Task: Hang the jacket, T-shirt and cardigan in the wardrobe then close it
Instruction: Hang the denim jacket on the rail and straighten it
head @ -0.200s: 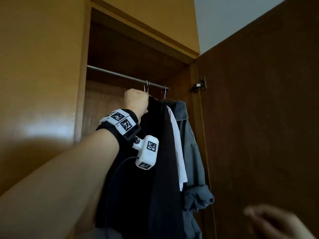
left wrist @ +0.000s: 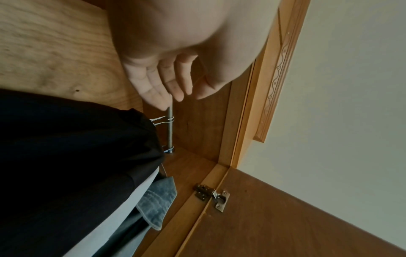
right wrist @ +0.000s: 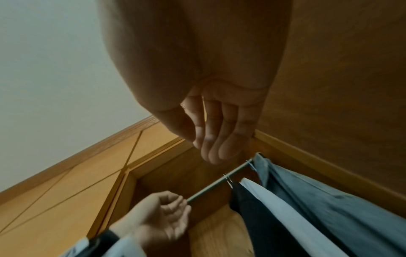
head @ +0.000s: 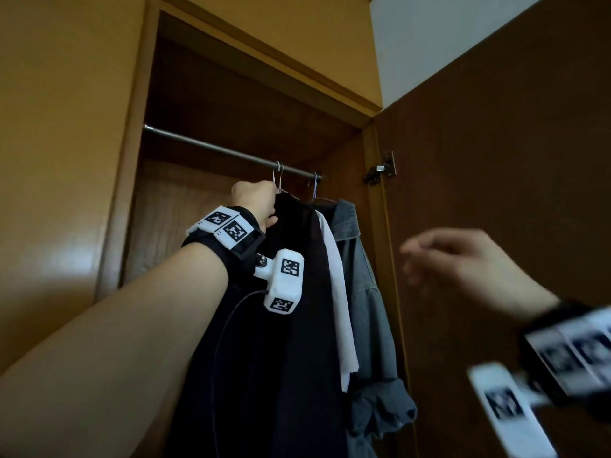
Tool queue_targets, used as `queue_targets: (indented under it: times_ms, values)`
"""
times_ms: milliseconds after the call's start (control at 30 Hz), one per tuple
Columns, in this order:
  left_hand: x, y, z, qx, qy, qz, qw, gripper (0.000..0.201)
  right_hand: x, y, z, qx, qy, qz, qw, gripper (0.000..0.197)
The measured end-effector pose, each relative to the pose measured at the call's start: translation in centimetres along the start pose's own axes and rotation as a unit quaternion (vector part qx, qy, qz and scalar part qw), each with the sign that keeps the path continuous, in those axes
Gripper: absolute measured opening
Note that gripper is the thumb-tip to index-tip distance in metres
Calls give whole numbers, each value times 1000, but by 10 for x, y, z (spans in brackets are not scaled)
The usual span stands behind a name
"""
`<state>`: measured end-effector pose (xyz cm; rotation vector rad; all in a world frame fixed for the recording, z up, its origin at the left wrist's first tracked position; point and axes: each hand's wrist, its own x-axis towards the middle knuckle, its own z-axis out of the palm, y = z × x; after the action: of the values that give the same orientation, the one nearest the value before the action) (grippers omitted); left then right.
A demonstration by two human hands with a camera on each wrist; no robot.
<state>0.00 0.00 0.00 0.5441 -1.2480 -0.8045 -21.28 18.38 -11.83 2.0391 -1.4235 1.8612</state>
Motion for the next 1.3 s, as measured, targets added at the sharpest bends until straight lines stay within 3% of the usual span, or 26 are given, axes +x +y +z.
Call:
queue_targets:
  times_ms: [100,267,367,467,567,700,900,967,1133,1233,1300]
  values:
    - [16,-5,21,11,-22,-9,1000,33,90,-7,7,70,21,-17,997,12]
    - [37,-29,56,94,-45,-20,994,33,196,3,42,171,-19,32,985,11]
    - [53,-43,73,158,-35,-6,987,40,248,39,67,127,-32,50,990,8]
    - [64,-52,85,209,-32,6,977,33,284,76,93,58,-69,64,994,13]
    - [72,-55,94,280,-33,37,959,29,293,89,111,3,-100,41,994,21]
    - [84,-50,98,341,-23,54,938,45,300,93,127,-22,-86,18,996,25]
    - [96,-44,68,385,5,79,919,39,303,73,151,-114,-142,50,982,39]
    - [95,-40,52,376,28,92,922,33,302,61,163,-81,-152,45,984,40]
    - [84,-25,9,330,168,117,922,25,294,27,202,-18,-138,23,990,27]
    - [76,-10,-18,332,207,126,912,19,281,-2,219,63,-184,-24,981,32]
    - [70,2,-38,339,228,120,905,17,277,-21,228,117,-188,-12,975,27]
